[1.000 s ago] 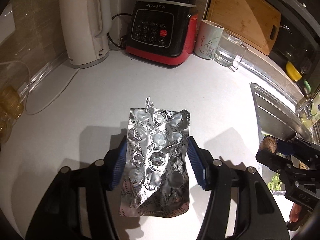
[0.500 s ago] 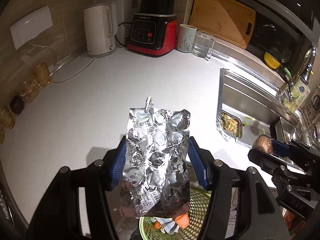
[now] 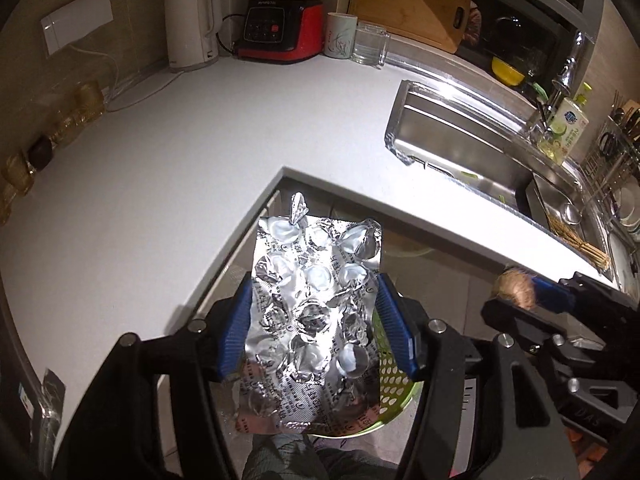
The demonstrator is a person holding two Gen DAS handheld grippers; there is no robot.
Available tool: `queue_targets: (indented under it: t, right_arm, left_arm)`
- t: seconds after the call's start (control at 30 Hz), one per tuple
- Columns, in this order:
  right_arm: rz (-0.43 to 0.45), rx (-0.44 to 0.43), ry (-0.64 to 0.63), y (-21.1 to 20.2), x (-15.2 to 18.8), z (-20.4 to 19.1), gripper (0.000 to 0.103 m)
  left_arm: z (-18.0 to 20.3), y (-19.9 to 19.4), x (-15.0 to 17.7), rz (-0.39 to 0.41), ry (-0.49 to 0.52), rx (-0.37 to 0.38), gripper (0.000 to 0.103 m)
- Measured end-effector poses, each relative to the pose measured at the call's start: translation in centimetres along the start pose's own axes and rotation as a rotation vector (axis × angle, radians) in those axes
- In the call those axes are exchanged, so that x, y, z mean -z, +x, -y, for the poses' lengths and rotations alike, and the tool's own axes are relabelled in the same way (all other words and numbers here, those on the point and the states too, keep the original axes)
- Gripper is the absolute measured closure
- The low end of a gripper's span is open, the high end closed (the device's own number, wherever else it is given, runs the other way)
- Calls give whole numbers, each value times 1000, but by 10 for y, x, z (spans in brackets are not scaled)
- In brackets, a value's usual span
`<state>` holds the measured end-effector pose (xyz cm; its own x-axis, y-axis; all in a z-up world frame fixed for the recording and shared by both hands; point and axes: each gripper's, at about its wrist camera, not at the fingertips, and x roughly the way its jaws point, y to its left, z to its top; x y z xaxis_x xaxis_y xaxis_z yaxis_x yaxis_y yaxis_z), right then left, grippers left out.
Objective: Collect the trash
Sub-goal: 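Carry the blister pack and brown nut down over the green basket, then open both tools to drop the blister pack and nut into the basket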
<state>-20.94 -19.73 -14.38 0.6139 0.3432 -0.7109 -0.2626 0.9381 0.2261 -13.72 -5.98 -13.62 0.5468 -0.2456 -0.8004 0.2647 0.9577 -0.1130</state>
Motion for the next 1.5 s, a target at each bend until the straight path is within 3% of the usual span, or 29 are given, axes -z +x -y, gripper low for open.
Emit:
queue_targets:
  t: [0.23,0.37,0.43,0.47,0.5,0.53,0.9,1.33,1.37,1.43,1.5]
  right_arm:
    - [-145,29,27,89,67,15,66]
    - [-218,42,11,134,89,18,65]
    - [-247,45,13,146,94,18,57]
    - [-264,49,20,150,94,19,41]
    - [-262,61,26,149,94,20,30]
    - [-248,68,34,145,93,20,27]
    - [-152,133,102,74,80,40,8]
    - [-220,175,129,55,103,44,8]
    - [-227,177,130,56,105,45,8]
    - [-235,180,130,56,107,44,8]
    - [-237,183,130,56,107,45,8]
  left_arm:
    - [-4,42,41,-87,-19,21,45]
    - [-5,63,55,-129,-14,2,45]
    - [-7,68,58,-142,-10,-6,45]
    - [-8,70,58,-145,-10,-7,45]
    - [-9,71,59,-147,-11,-9,45]
    - [-11,72,58,-148,-15,-13,45]
    - [-3,95,56,-171,20,0,45]
    - [15,196,111,-355,74,22,43]
    - [17,200,113,-363,85,13,42]
    - [22,210,118,-404,101,11,24]
    - [26,217,120,-436,109,0,18]
